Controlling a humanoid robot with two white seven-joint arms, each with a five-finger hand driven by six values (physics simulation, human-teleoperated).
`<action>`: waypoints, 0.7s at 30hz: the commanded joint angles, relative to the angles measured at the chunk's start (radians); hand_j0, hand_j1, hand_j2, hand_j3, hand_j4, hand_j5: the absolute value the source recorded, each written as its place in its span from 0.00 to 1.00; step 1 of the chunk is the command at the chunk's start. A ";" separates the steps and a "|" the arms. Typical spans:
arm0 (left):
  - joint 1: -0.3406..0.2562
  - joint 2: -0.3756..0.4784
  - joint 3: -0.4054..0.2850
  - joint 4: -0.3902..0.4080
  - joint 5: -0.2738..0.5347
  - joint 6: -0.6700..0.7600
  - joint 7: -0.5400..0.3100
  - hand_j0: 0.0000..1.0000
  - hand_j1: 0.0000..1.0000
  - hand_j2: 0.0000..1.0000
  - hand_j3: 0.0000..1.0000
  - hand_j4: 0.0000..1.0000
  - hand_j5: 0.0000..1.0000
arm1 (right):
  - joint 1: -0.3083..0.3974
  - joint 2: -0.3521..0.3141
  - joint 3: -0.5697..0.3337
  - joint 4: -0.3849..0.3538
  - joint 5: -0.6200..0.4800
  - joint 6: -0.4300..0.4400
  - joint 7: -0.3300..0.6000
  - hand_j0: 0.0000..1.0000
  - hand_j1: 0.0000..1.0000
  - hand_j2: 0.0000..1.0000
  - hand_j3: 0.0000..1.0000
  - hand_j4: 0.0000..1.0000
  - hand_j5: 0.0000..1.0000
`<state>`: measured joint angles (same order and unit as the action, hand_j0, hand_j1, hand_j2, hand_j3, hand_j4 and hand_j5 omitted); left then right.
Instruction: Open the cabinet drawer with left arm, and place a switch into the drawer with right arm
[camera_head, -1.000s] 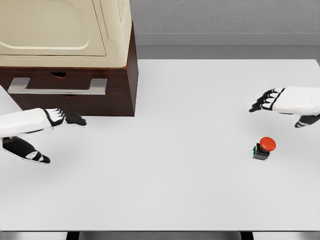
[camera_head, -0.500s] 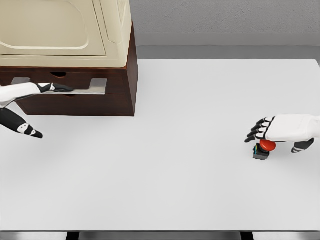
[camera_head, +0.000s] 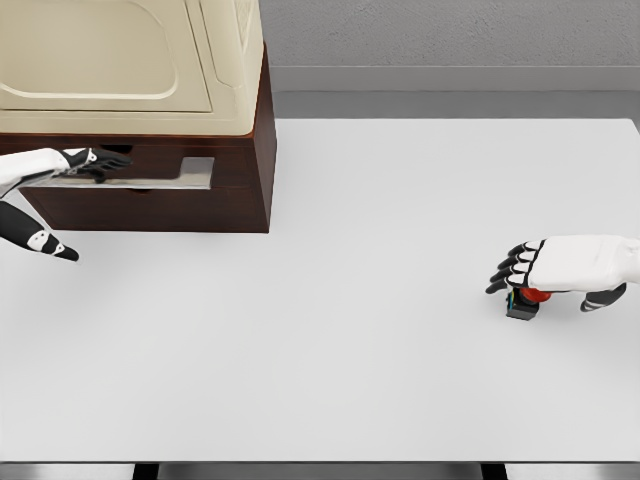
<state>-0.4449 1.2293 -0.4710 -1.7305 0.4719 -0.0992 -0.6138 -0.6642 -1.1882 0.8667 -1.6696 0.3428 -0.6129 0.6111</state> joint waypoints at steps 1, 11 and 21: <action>0.002 0.003 -0.008 0.022 -0.142 0.004 0.003 1.00 1.00 1.00 1.00 1.00 1.00 | -0.002 -0.001 -0.002 -0.001 -0.004 0.002 0.000 1.00 1.00 1.00 1.00 1.00 1.00; -0.026 0.004 -0.018 0.032 -0.177 0.026 0.003 1.00 1.00 1.00 1.00 1.00 1.00 | -0.002 0.004 -0.002 -0.010 -0.004 0.002 0.000 1.00 1.00 1.00 1.00 1.00 1.00; -0.023 0.003 -0.031 0.029 -0.182 0.019 0.003 1.00 1.00 1.00 1.00 1.00 1.00 | -0.002 0.009 -0.003 -0.010 -0.004 0.002 0.000 1.00 1.00 1.00 1.00 1.00 1.00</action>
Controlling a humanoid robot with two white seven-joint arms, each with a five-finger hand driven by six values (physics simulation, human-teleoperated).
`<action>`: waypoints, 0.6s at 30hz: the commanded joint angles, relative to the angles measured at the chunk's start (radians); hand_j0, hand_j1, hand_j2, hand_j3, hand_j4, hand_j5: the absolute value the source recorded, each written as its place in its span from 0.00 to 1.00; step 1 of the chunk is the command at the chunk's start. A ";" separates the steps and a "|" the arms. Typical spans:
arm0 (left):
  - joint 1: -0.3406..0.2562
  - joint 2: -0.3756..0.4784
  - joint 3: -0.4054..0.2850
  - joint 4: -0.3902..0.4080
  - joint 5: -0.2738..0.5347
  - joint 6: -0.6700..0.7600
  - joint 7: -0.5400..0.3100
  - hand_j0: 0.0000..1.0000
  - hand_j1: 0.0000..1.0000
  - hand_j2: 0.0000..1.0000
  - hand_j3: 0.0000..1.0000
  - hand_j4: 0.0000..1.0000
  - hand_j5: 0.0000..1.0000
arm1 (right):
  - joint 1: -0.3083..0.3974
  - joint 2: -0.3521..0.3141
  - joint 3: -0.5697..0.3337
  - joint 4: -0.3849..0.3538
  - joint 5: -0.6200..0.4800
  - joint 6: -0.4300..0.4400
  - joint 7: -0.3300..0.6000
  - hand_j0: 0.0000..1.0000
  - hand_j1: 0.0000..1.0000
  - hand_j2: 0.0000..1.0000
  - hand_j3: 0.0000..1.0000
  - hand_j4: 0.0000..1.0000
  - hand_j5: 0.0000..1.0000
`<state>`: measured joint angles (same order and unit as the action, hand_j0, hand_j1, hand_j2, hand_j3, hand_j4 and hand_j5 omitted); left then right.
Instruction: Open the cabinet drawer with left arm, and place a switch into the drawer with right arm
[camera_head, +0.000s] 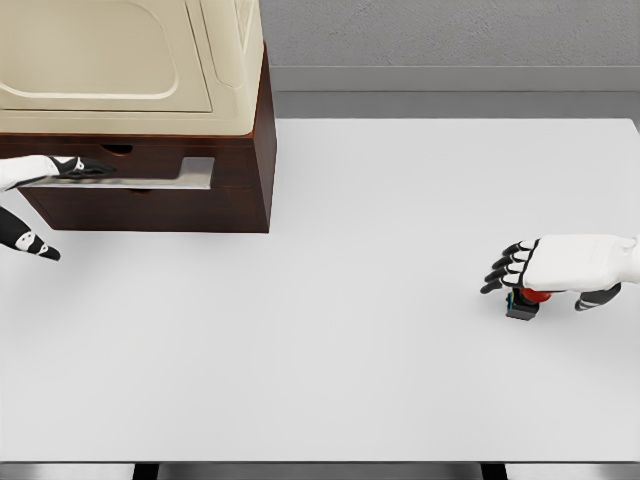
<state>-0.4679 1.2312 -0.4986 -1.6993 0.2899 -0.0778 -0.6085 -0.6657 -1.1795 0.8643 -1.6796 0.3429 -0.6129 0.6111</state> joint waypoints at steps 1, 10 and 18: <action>0.000 0.001 -0.003 -0.003 0.000 -0.007 -0.002 1.00 1.00 1.00 1.00 1.00 1.00 | 0.000 -0.002 -0.001 0.000 -0.004 0.002 0.000 1.00 1.00 1.00 1.00 1.00 1.00; 0.012 0.014 -0.011 -0.011 0.005 -0.114 -0.002 1.00 1.00 1.00 1.00 1.00 1.00 | 0.000 0.000 -0.001 0.000 -0.004 0.002 0.000 1.00 1.00 1.00 1.00 1.00 1.00; 0.032 0.060 -0.021 -0.049 0.011 -0.201 -0.002 1.00 1.00 1.00 1.00 1.00 1.00 | 0.000 0.000 -0.001 0.000 -0.004 0.002 0.000 1.00 1.00 1.00 1.00 1.00 1.00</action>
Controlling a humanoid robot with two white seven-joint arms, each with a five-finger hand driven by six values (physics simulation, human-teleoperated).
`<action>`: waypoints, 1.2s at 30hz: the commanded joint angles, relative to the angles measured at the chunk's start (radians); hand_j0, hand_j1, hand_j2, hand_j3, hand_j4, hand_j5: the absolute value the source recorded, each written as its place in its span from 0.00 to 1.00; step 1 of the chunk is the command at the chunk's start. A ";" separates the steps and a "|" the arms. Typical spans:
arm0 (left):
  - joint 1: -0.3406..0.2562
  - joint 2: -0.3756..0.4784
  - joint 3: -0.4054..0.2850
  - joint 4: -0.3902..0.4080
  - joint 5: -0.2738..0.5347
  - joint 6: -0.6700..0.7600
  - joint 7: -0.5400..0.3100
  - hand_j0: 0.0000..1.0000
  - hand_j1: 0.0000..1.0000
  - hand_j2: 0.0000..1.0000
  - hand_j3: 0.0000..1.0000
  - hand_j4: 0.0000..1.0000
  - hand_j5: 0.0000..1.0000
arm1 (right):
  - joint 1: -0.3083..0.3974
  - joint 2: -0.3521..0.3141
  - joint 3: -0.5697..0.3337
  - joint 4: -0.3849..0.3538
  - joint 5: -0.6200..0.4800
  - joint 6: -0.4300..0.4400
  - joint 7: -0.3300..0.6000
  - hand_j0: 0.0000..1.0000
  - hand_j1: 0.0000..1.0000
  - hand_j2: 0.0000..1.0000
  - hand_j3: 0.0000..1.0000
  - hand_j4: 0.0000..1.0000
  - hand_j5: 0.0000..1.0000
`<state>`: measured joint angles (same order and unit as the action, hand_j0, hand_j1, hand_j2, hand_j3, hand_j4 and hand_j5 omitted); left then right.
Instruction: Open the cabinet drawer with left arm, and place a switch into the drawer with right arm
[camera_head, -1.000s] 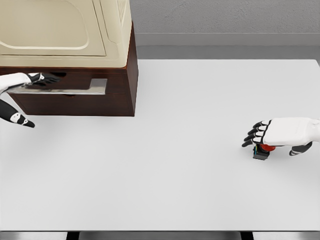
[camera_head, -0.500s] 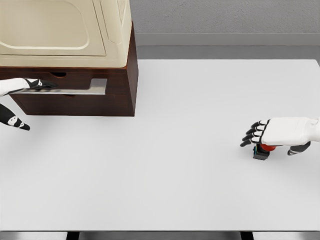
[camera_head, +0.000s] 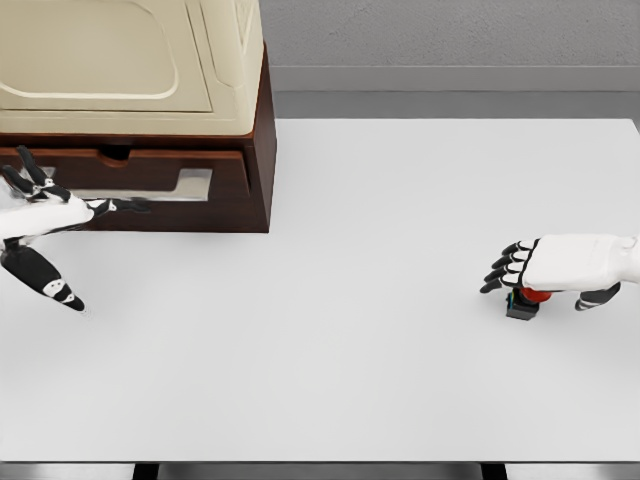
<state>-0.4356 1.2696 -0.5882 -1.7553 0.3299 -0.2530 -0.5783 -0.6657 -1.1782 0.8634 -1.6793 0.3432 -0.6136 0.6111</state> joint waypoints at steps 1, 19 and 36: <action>0.000 0.028 0.056 0.005 -0.019 -0.043 -0.033 1.00 1.00 1.00 1.00 1.00 1.00 | 0.000 -0.001 0.000 0.000 -0.004 0.003 0.000 1.00 1.00 1.00 1.00 1.00 1.00; -0.003 0.034 0.054 0.002 0.037 -0.037 -0.033 1.00 1.00 1.00 1.00 1.00 1.00 | 0.000 -0.001 0.000 0.000 -0.004 0.003 0.000 1.00 1.00 1.00 1.00 1.00 1.00; -0.009 0.025 0.056 0.053 0.023 -0.009 -0.033 1.00 1.00 1.00 1.00 1.00 1.00 | 0.002 -0.001 0.000 -0.002 -0.004 0.003 0.000 1.00 1.00 1.00 1.00 1.00 1.00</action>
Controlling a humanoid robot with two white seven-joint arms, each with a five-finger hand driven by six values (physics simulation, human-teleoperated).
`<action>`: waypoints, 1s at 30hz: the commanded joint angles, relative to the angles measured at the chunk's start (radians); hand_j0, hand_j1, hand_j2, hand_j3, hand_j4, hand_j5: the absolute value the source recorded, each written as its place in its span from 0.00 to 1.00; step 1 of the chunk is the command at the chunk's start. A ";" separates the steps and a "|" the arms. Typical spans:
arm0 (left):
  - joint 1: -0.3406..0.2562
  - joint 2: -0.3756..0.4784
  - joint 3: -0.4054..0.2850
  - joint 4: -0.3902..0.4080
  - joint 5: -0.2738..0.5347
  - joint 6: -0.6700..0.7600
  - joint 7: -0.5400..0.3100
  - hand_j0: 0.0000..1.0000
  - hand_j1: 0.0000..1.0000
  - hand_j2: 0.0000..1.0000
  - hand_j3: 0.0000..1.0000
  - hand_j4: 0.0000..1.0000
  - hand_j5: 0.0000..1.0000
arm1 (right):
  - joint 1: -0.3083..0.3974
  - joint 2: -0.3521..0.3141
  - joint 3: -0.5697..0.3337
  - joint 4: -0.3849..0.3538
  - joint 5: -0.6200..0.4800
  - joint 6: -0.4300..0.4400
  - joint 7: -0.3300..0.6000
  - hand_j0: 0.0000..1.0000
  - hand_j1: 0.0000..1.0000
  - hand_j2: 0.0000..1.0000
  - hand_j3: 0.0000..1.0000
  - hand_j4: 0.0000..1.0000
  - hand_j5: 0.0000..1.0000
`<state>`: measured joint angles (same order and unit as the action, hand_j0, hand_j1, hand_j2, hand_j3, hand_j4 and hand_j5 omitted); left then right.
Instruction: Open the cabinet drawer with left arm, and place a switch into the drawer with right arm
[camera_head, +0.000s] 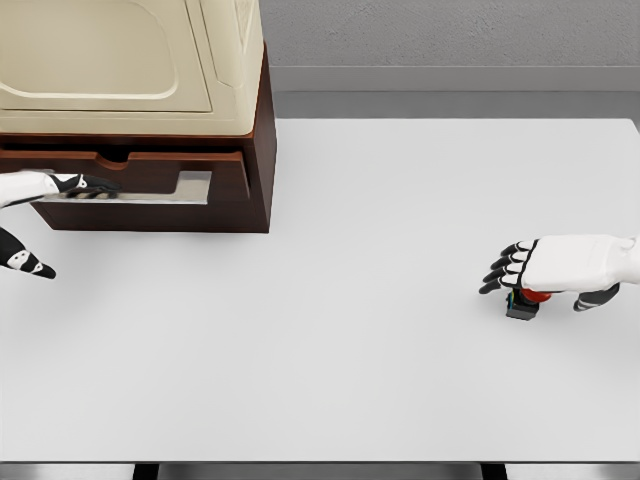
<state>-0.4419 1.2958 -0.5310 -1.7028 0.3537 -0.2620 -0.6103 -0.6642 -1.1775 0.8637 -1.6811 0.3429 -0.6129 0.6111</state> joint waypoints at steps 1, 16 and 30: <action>0.002 -0.012 -0.001 0.000 -0.010 0.000 -0.001 1.00 1.00 1.00 1.00 1.00 1.00 | 0.000 -0.002 -0.002 0.000 -0.004 0.002 0.000 1.00 1.00 1.00 1.00 1.00 1.00; 0.009 0.017 -0.066 -0.044 -0.019 -0.117 -0.001 1.00 1.00 1.00 1.00 1.00 1.00 | 0.000 -0.001 -0.002 -0.011 -0.004 0.002 0.000 1.00 1.00 1.00 1.00 1.00 1.00; 0.022 0.074 -0.133 -0.058 -0.018 -0.210 -0.001 1.00 1.00 1.00 1.00 1.00 1.00 | 0.000 -0.001 0.000 -0.011 -0.005 0.002 0.000 1.00 1.00 1.00 1.00 1.00 1.00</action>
<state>-0.4206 1.3682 -0.6243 -1.7546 0.3913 -0.4218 -0.5890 -0.6642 -1.1772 0.8641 -1.6919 0.3419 -0.6130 0.6111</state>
